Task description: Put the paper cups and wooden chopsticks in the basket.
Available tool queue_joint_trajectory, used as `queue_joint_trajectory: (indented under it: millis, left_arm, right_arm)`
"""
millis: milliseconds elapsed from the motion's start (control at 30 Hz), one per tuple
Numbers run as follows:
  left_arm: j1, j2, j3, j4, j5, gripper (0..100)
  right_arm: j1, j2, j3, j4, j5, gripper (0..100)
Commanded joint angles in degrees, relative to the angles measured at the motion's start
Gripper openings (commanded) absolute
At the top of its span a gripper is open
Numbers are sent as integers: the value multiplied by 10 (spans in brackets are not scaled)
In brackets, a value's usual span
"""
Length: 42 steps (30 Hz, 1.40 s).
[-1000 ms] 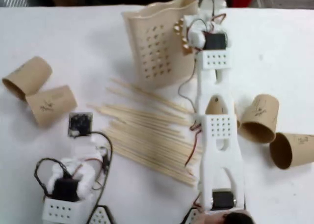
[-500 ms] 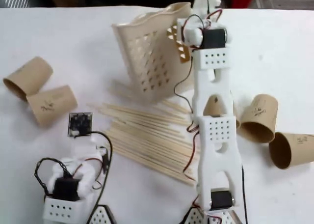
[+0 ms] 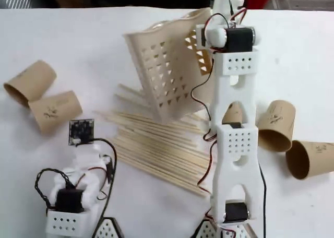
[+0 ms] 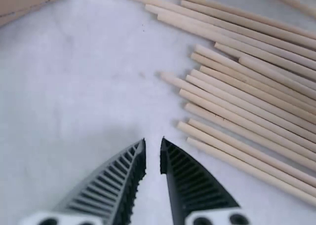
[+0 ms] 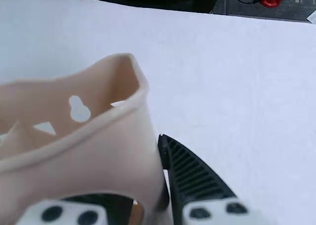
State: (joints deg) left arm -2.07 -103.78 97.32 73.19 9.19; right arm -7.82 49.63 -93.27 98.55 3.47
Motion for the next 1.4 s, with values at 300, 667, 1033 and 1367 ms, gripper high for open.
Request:
queue_joint_trajectory:
  millis: [300,667,1033,1367]
  left_arm:
    - [-10,-3,-3,-10,-4,76]
    - [-12,-3,-3,-10,-4,76]
    - [-10,-3,-3,-10,-4,76]
    - [-9,-3,-3,-10,-4,76]
  right_arm:
    - [-12,-213,249,-131,7,15]
    - [-12,-51,244,-445,-96,15]
    - [-9,85,250,-744,-125,15]
    - [-2,202,235,-813,-124,15]
